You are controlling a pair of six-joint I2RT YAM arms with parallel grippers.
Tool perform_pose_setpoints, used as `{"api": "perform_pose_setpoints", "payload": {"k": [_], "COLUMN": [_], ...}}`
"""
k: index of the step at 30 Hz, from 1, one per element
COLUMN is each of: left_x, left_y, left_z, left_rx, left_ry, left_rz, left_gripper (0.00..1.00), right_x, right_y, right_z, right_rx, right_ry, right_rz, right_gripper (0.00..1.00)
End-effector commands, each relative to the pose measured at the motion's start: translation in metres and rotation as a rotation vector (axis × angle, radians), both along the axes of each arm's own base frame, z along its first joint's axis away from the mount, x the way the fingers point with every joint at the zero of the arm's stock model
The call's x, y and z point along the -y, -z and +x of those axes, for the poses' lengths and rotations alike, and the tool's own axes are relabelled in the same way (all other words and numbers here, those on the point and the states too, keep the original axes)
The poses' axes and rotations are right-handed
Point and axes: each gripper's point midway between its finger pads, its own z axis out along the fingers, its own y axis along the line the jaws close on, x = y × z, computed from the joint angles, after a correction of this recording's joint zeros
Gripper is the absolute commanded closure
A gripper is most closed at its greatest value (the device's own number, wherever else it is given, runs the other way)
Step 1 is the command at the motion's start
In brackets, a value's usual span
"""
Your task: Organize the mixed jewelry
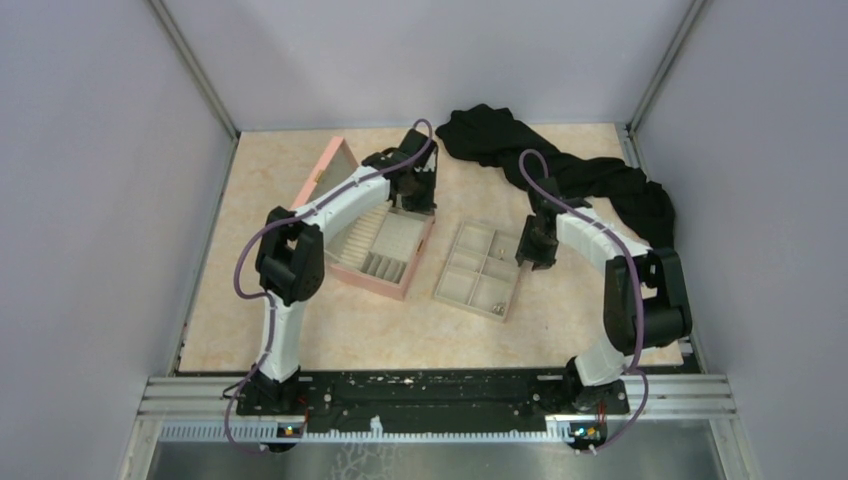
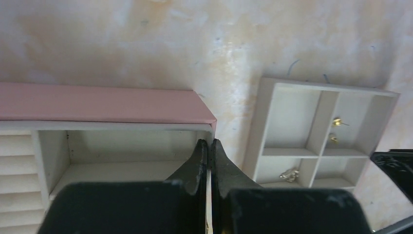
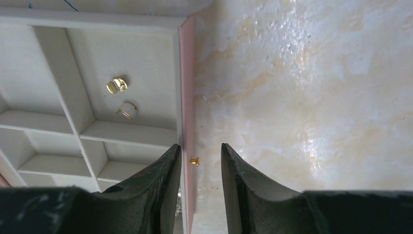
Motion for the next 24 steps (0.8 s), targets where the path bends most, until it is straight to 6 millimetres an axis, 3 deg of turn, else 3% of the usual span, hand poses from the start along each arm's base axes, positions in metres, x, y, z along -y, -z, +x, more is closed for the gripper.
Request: {"api": "perform_pose_setpoints", "payload": {"k": [1, 3, 6, 10, 14, 17, 20, 24], "left_x": [0.053, 0.068, 0.083, 0.085, 0.083, 0.084, 0.083, 0.058], "left_y": [-0.030, -0.035, -0.046, -0.068, -0.093, -0.116, -0.146, -0.199], "left_z": [0.001, -0.004, -0.012, -0.018, -0.021, -0.025, -0.030, -0.022], "left_rx": [0.008, 0.002, 0.011, 0.050, 0.089, 0.119, 0.159, 0.286], "left_ry": [0.028, 0.048, 0.078, 0.097, 0.113, 0.140, 0.173, 0.119], "left_rz": [-0.182, -0.214, -0.236, -0.249, -0.272, -0.300, -0.321, -0.271], "left_gripper": [1.00, 0.99, 0.87, 0.70, 0.45, 0.40, 0.39, 0.36], "right_x": [-0.001, 0.001, 0.003, 0.004, 0.000, -0.005, -0.003, -0.002], "right_y": [-0.007, -0.006, -0.004, -0.005, 0.002, 0.008, 0.011, 0.007], "right_z": [0.009, 0.012, 0.019, 0.030, 0.039, 0.044, 0.047, 0.054], "right_rx": [0.062, 0.064, 0.069, 0.080, 0.077, 0.065, 0.065, 0.079], "right_ry": [0.012, 0.013, 0.020, 0.025, 0.017, 0.007, 0.014, -0.005], "right_rz": [0.020, 0.010, 0.006, 0.014, 0.028, 0.044, 0.030, 0.018], "right_gripper": [0.64, 0.64, 0.64, 0.64, 0.64, 0.66, 0.76, 1.00]}}
